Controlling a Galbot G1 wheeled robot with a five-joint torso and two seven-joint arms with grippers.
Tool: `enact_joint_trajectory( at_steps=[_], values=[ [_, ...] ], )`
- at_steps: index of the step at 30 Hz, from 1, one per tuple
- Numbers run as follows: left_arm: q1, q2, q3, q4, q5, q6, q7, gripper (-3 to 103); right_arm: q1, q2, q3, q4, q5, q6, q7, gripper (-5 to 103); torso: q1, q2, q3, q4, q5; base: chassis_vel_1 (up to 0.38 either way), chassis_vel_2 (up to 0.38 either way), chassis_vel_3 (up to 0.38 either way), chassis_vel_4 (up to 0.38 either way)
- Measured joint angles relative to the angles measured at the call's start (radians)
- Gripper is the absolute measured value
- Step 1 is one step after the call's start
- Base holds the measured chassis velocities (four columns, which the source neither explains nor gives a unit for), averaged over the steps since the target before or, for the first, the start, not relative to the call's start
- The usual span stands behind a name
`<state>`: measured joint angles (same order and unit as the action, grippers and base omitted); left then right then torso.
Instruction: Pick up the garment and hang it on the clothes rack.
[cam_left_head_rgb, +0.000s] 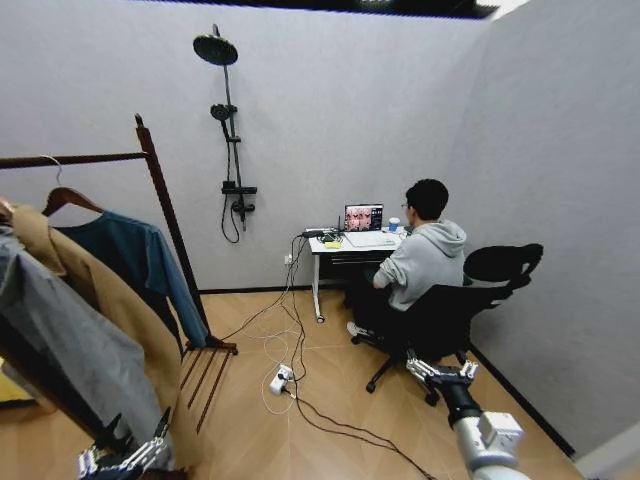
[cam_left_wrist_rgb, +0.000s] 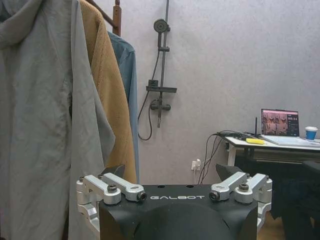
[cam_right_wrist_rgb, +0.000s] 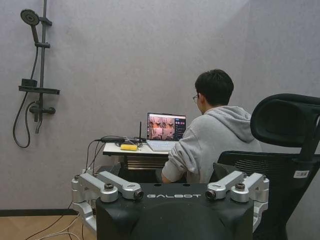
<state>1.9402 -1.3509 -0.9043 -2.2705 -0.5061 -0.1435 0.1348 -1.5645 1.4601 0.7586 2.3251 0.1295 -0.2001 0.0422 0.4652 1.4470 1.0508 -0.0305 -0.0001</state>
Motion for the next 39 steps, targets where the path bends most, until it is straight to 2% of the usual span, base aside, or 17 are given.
enact_joint_trajectory(
  at_steps=[10, 22, 33, 37, 39],
  values=[
    [0.0, 0.0, 0.0, 0.0, 0.0, 0.0, 0.0, 100, -0.026, -0.027, -0.031, -0.027, 0.005, 0.034, -0.005, 100, 0.0, 0.0, 0.0, 0.0, 0.0, 0.152, -0.141, -0.148, 0.145],
    [0.0, 0.0, 0.0, 0.0, 0.0, 0.0, 0.0, 100, 0.028, -0.063, -0.037, -0.039, 0.021, 0.001, -0.005, 100, 0.0, 0.0, 0.0, 0.0, 0.0, 0.134, -0.131, -0.134, 0.135],
    [0.0, 0.0, 0.0, 0.0, 0.0, 0.0, 0.0, 100, 0.044, -0.013, -0.051, -0.062, -0.008, 0.008, -0.003, 100, 0.0, 0.0, 0.0, 0.0, -0.0004, 0.153, -0.165, -0.158, 0.162],
    [0.0, 0.0, 0.0, 0.0, 0.0, 0.0, 0.0, 100, 0.042, -0.001, -0.058, -0.064, -0.014, 0.01, -0.003, 100, 0.0, 0.0, 0.0, -0.0001, 0.0006, 0.153, -0.199, -0.204, 0.168],
    [0.0, 0.0, 0.0, 0.0, 0.0, 0.0, 0.0, 100, 0.039, 0.013, -0.059, -0.064, -0.016, 0.011, -0.003, 100, 0.0, 0.0, 0.0, -0.0001, -0.0003, 0.15, -0.186, -0.181, 0.152]
  ],
)
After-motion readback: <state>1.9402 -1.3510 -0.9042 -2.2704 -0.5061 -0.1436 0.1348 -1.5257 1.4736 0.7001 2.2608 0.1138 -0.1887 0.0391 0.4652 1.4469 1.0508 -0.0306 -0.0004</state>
